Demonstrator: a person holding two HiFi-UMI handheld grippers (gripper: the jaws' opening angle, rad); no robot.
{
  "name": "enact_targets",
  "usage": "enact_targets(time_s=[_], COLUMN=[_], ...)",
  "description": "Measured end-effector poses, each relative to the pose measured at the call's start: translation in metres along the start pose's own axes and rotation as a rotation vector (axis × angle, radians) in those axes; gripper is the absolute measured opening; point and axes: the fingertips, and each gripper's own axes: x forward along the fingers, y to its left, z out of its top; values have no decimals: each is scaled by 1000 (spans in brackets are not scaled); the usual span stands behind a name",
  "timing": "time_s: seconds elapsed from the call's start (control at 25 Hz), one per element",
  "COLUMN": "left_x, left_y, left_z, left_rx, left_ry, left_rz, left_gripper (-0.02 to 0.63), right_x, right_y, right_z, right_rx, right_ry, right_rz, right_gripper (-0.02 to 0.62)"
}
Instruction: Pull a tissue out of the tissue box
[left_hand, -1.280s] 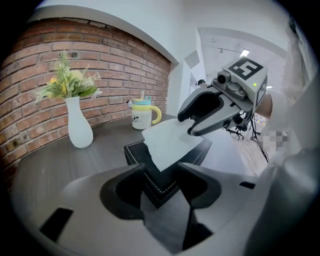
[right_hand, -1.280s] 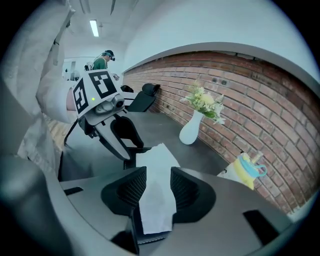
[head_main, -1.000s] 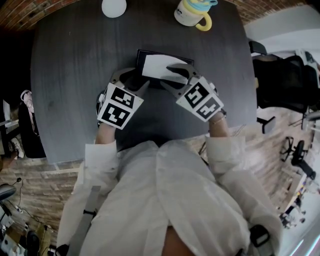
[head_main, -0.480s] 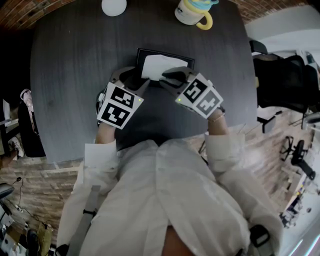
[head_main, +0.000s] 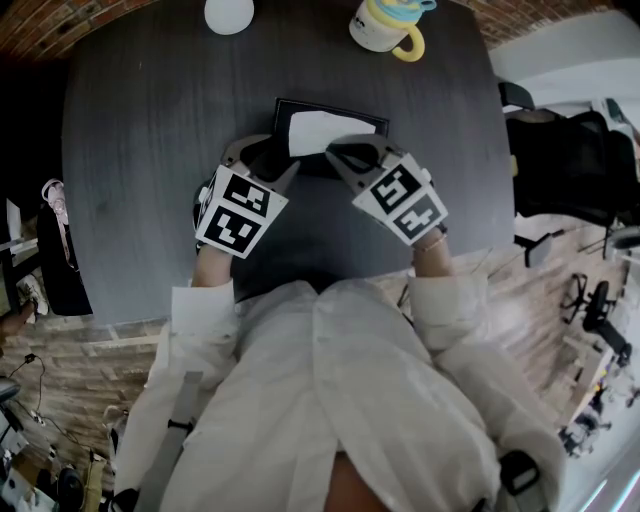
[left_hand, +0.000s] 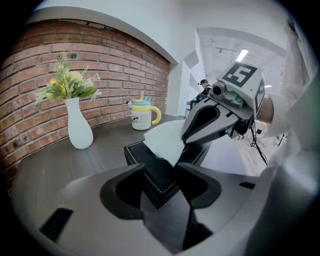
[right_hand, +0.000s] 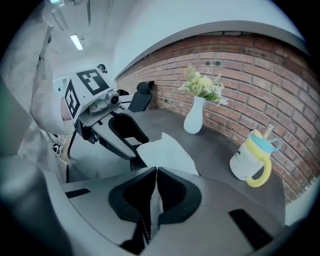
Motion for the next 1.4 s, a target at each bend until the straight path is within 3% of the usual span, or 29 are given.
enact_targets(time_s=[0.48, 0.8, 1.4], left_x=[1, -1, 1], left_y=[-1, 0, 0], left_z=[-1, -1, 0], left_rx=[-1, 2, 13], left_ry=[2, -2, -5], left_rz=[2, 5, 4], left_gripper=[199, 199, 199], right_x=[-39, -57, -79], right_y=[-52, -67, -66], right_z=[46, 64, 86], right_rx=[144, 222, 239], right_ry=[-255, -344, -434], right_rz=[-200, -263, -288], right_gripper=[8, 8, 6])
